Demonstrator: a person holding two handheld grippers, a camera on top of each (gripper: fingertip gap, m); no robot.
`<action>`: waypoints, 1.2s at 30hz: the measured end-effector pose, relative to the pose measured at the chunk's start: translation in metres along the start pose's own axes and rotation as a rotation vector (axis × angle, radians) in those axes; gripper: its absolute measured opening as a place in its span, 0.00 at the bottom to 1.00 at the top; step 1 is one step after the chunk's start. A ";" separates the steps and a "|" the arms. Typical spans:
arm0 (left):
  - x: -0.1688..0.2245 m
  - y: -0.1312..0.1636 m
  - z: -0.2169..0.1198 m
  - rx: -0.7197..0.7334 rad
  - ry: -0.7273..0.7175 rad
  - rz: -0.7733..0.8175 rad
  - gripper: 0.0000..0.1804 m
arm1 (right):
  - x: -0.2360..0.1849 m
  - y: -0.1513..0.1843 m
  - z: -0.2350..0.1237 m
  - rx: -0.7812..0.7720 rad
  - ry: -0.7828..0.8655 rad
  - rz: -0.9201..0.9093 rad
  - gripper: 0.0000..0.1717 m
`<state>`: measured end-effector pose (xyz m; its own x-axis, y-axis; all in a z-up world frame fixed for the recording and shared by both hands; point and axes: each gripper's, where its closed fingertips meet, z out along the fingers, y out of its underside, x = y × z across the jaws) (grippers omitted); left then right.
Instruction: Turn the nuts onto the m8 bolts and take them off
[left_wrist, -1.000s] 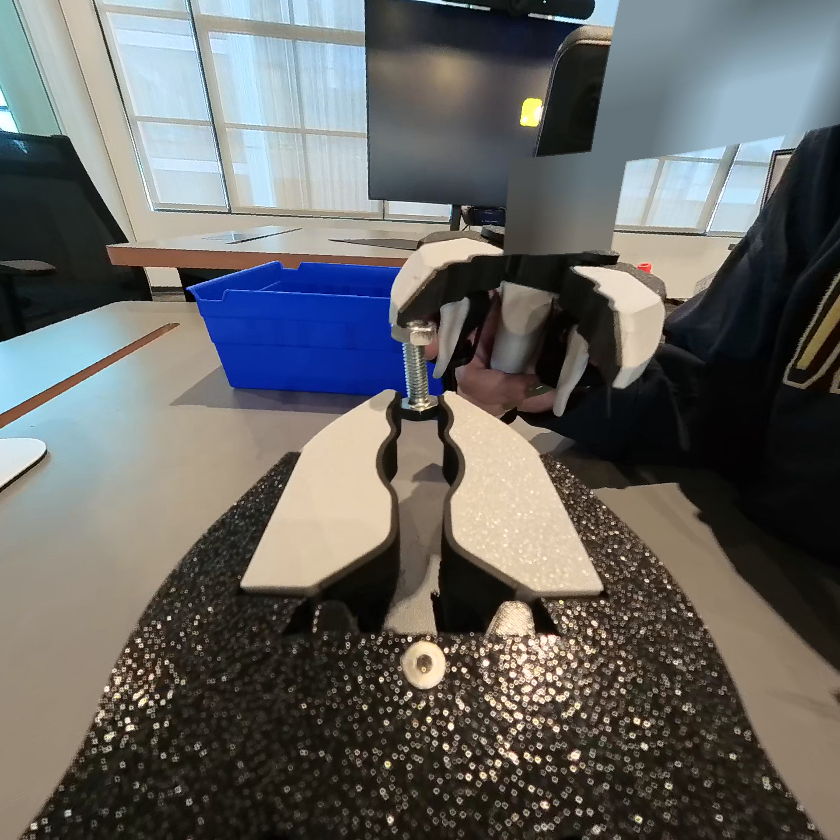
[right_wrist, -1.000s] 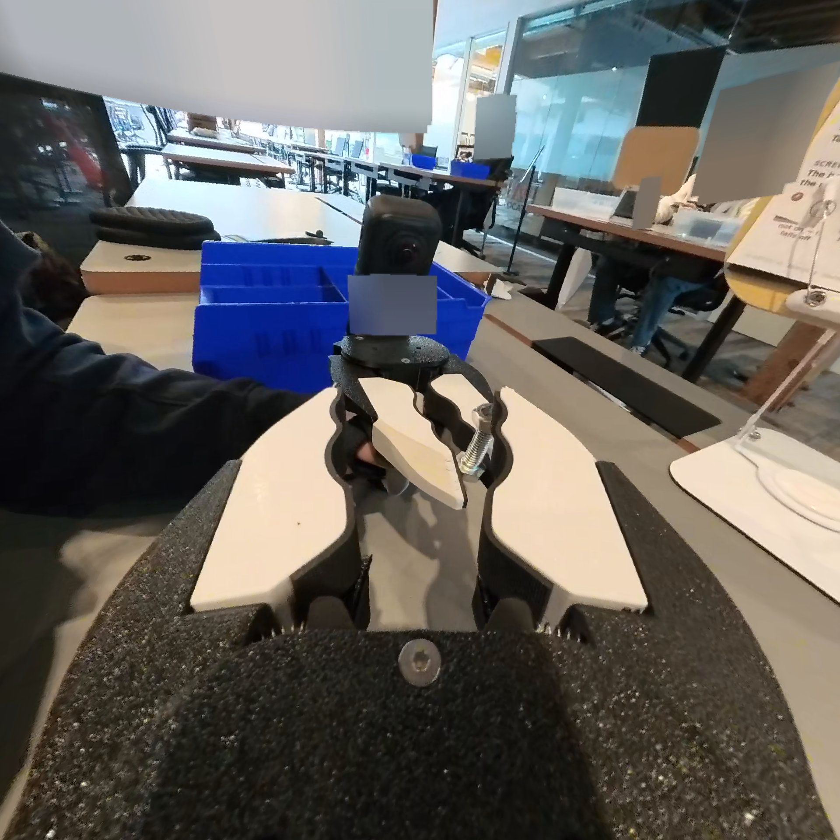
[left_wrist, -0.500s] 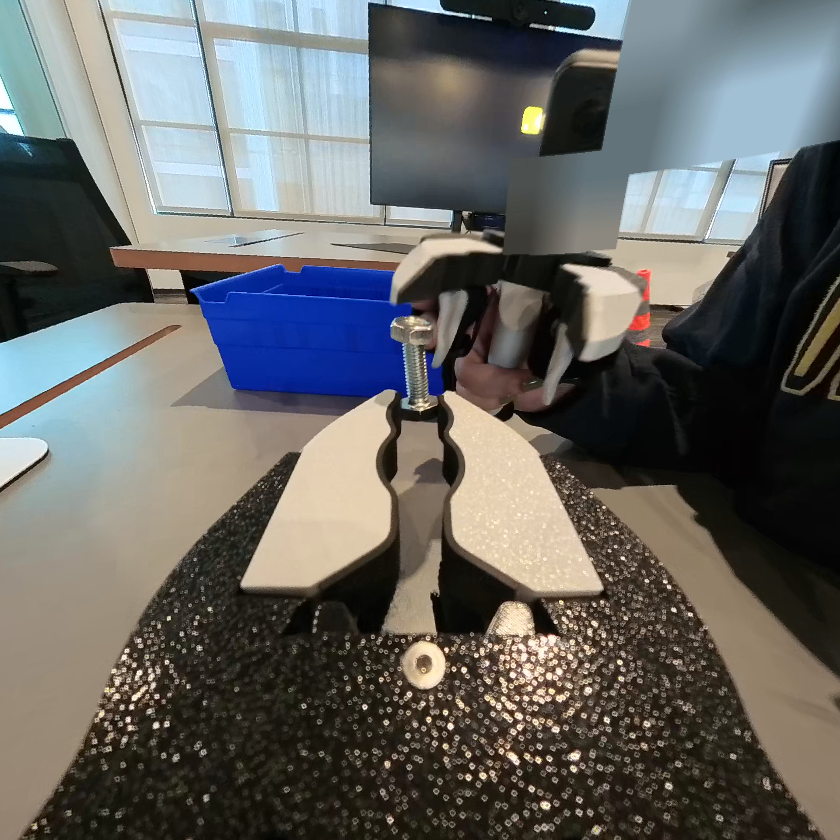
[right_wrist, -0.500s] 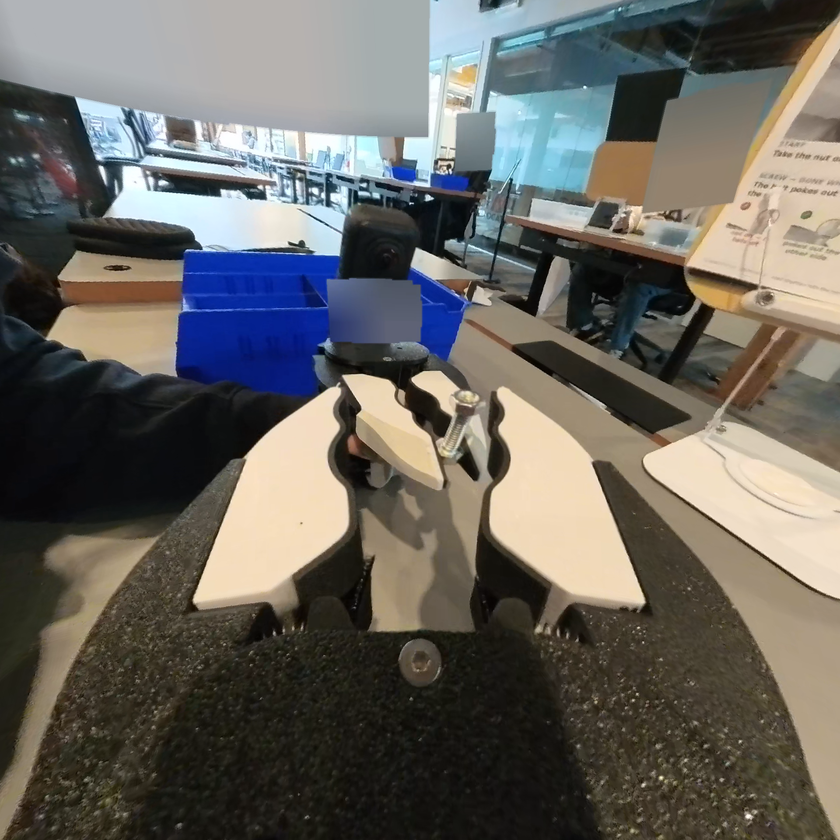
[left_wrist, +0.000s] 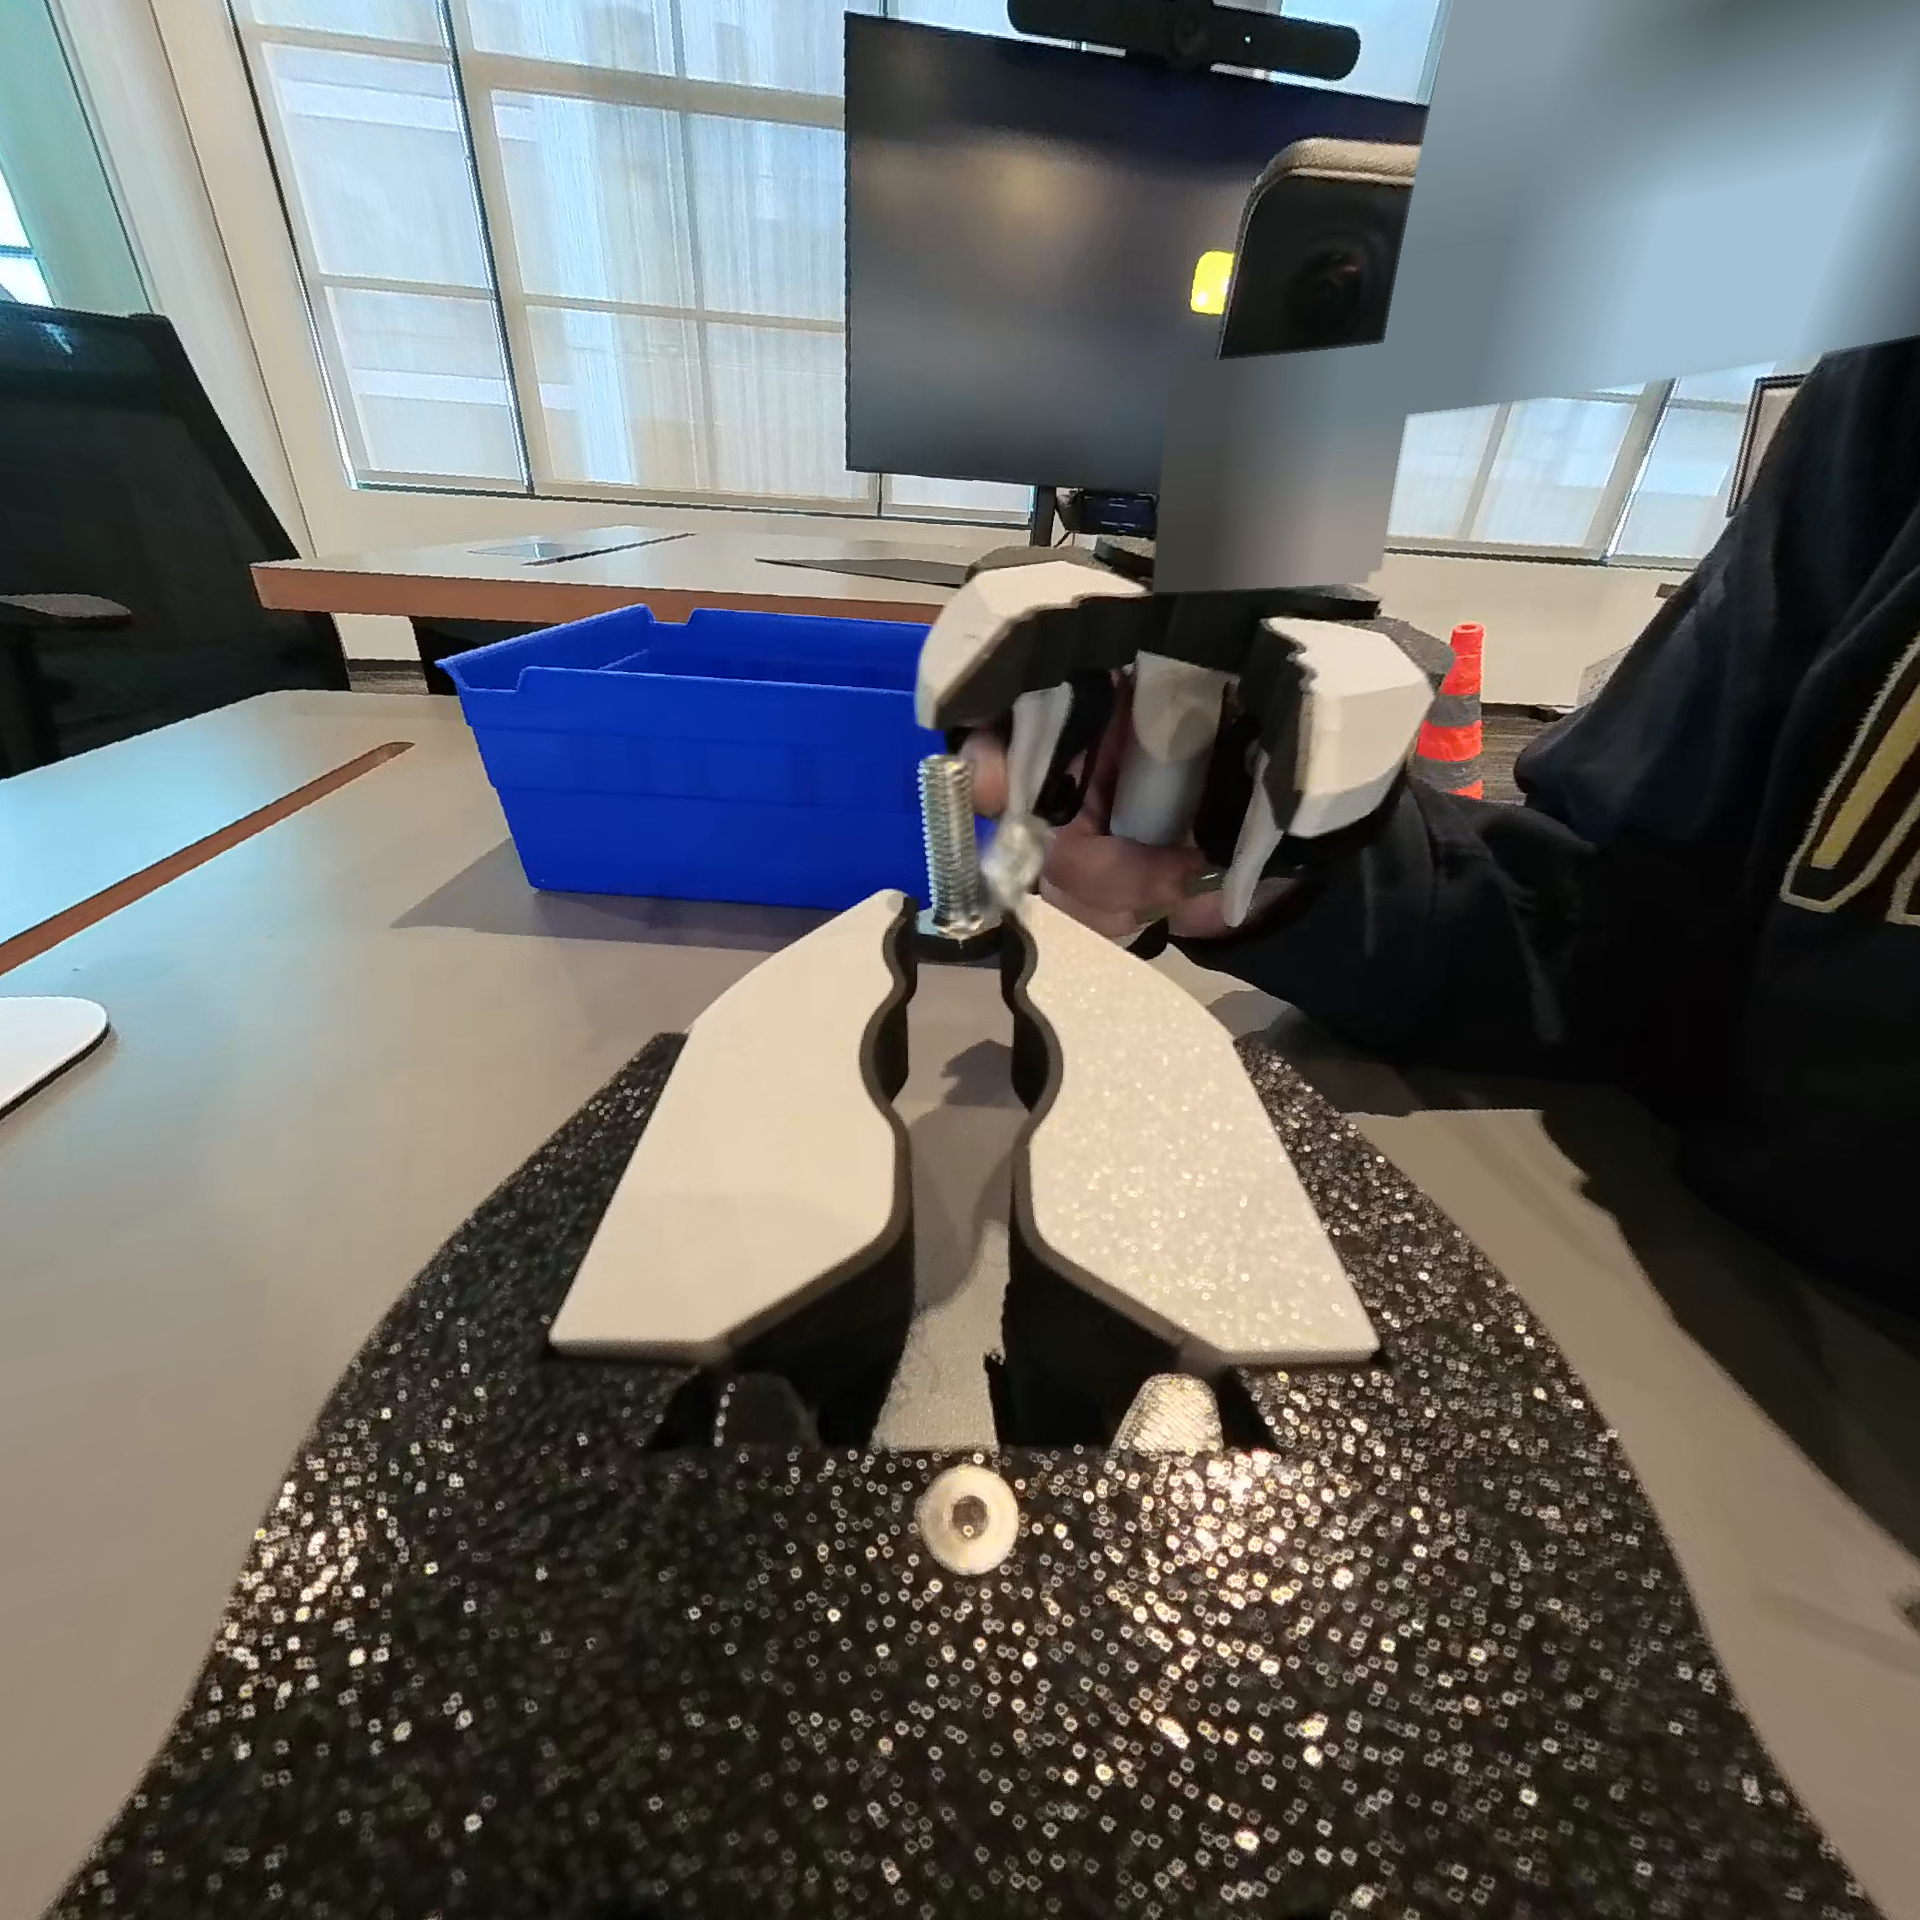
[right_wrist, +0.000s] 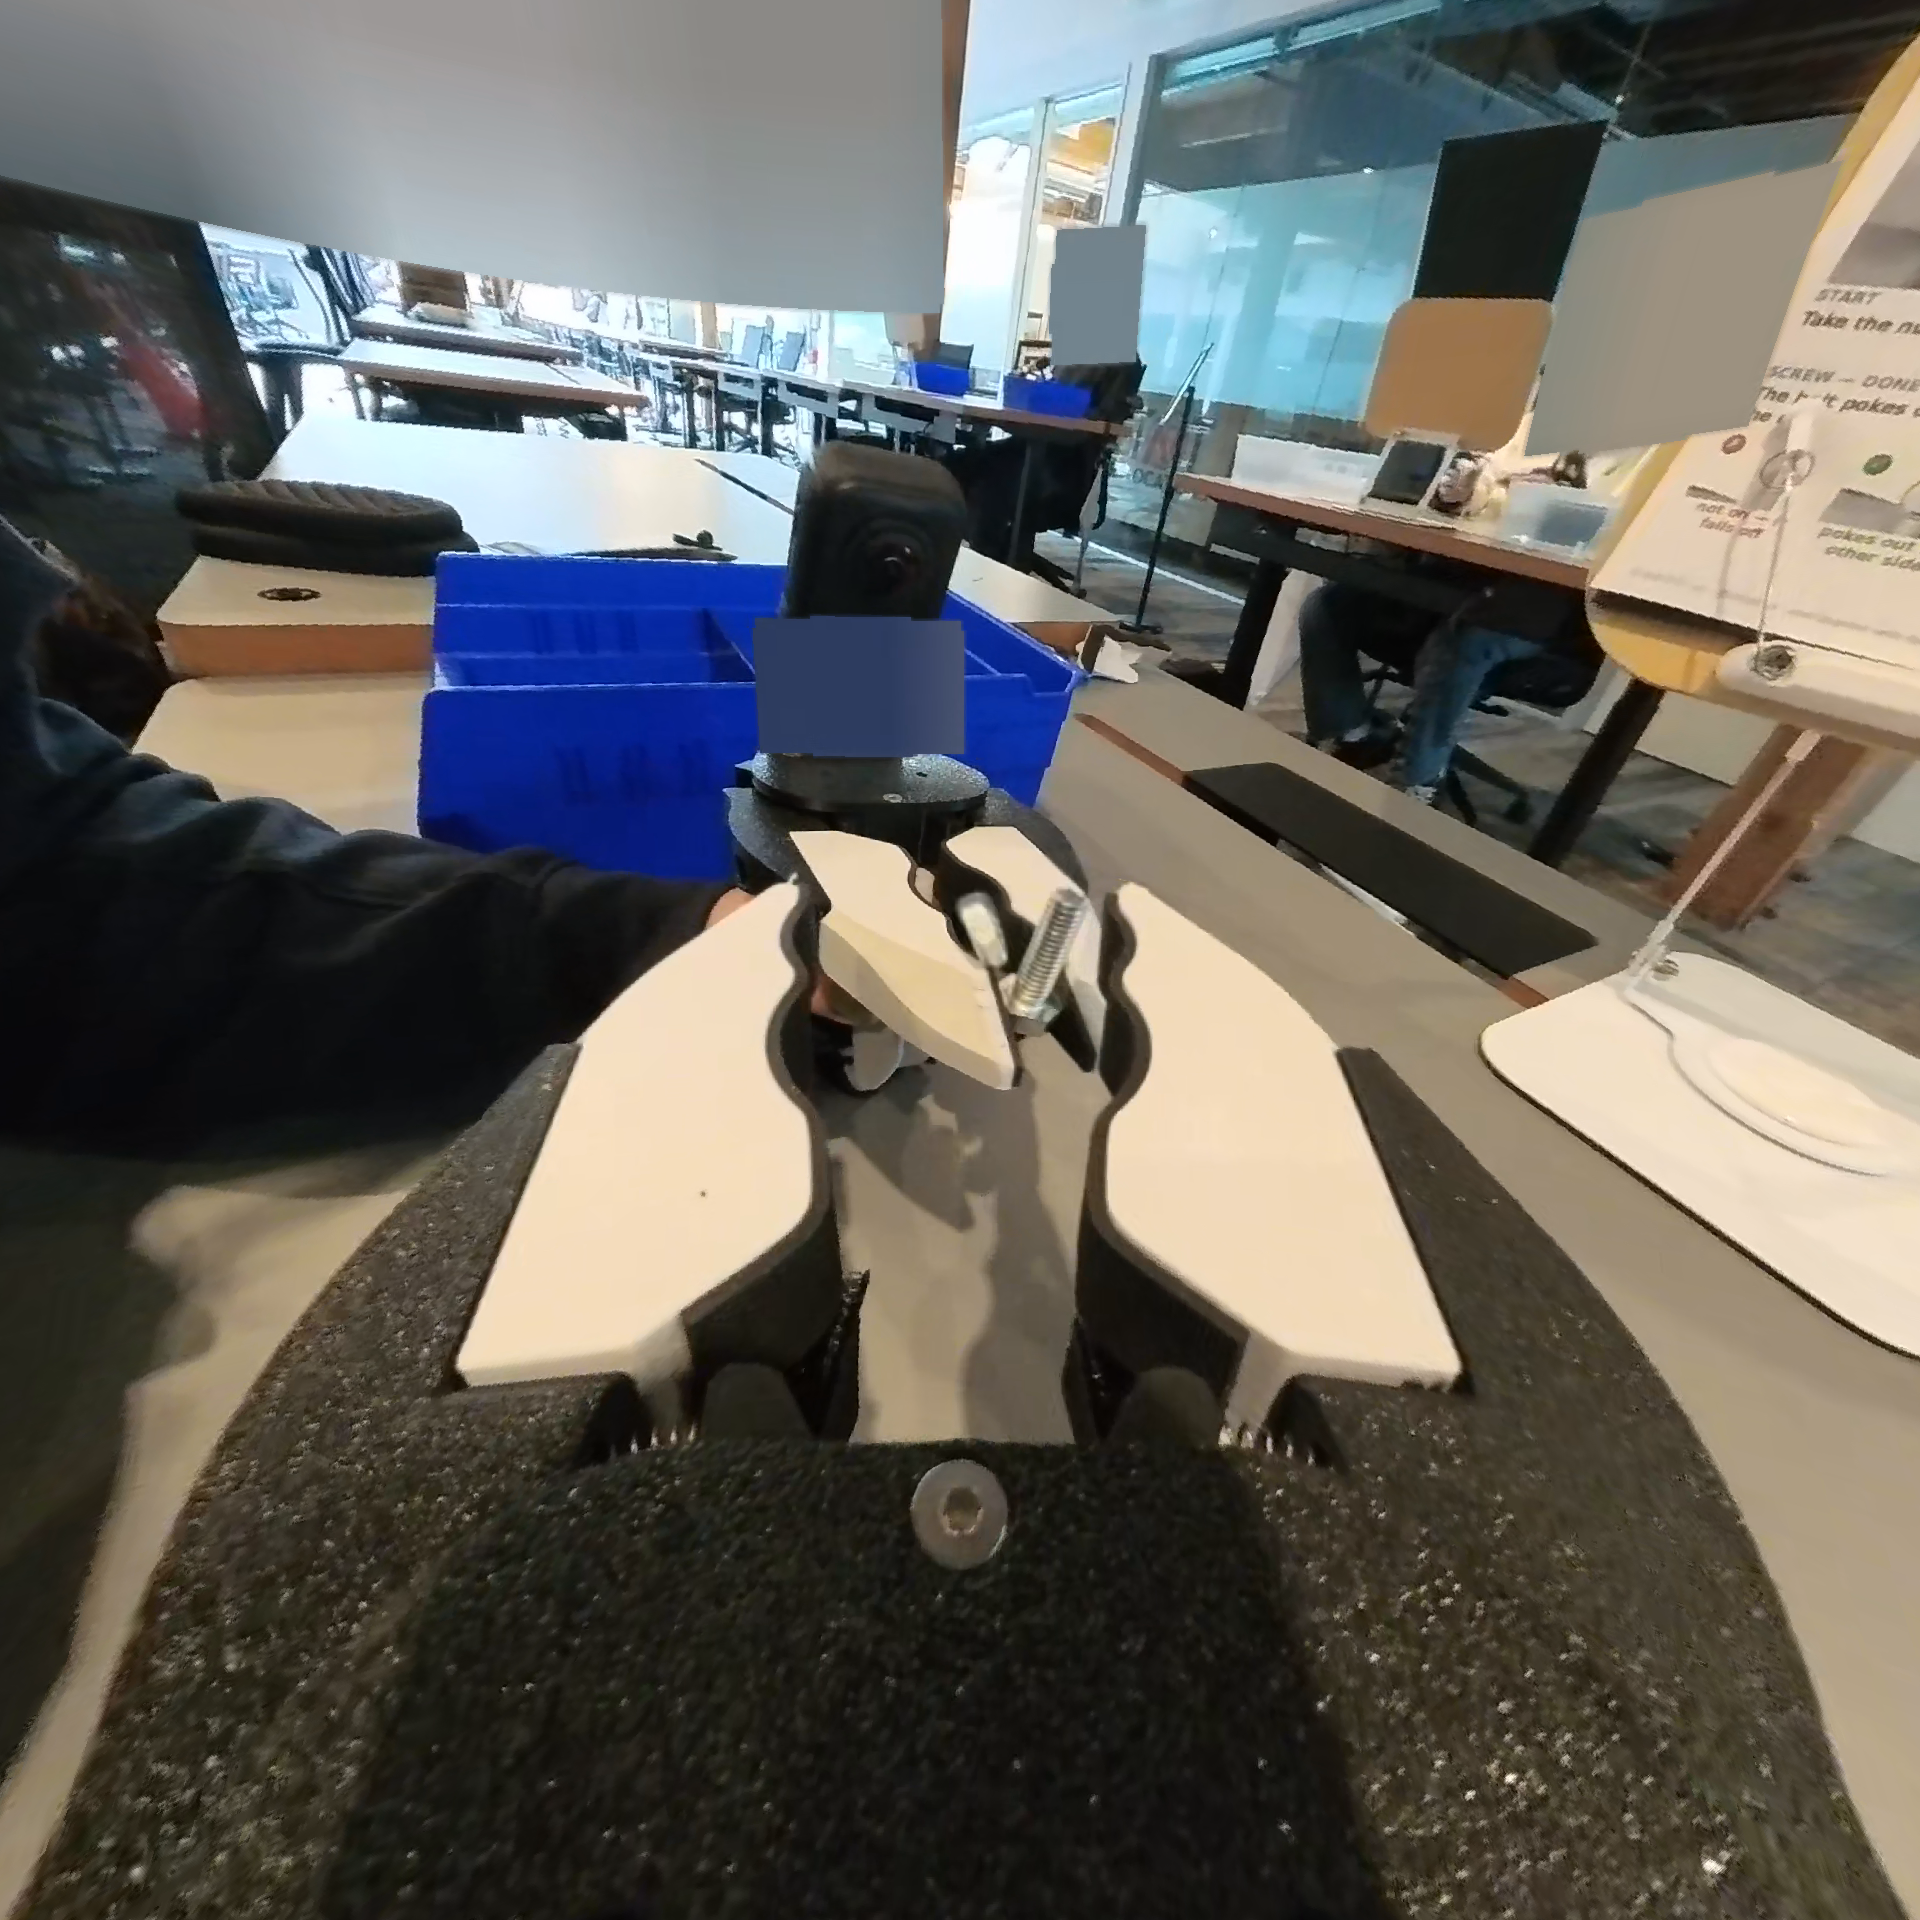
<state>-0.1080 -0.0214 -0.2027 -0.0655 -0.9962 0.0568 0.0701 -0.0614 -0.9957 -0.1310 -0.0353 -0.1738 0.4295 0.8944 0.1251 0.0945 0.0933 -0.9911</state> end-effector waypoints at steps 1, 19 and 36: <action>0.000 0.000 0.000 -0.001 0.000 0.000 0.08 | 0.000 0.000 0.000 -0.001 0.002 -0.002 0.30; -0.009 -0.007 -0.005 0.062 -0.053 -0.015 0.08 | 0.017 0.011 -0.005 -0.032 0.059 0.036 0.24; -0.030 -0.019 -0.022 0.154 -0.200 -0.009 0.08 | -0.001 0.120 0.015 -0.632 -0.041 0.113 0.16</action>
<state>-0.1293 0.0105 -0.1874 0.1304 -0.9870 0.0940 0.2220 -0.0634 -0.9730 -0.1339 -0.0178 -0.2933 0.4340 0.9009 0.0070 0.5673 -0.2673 -0.7789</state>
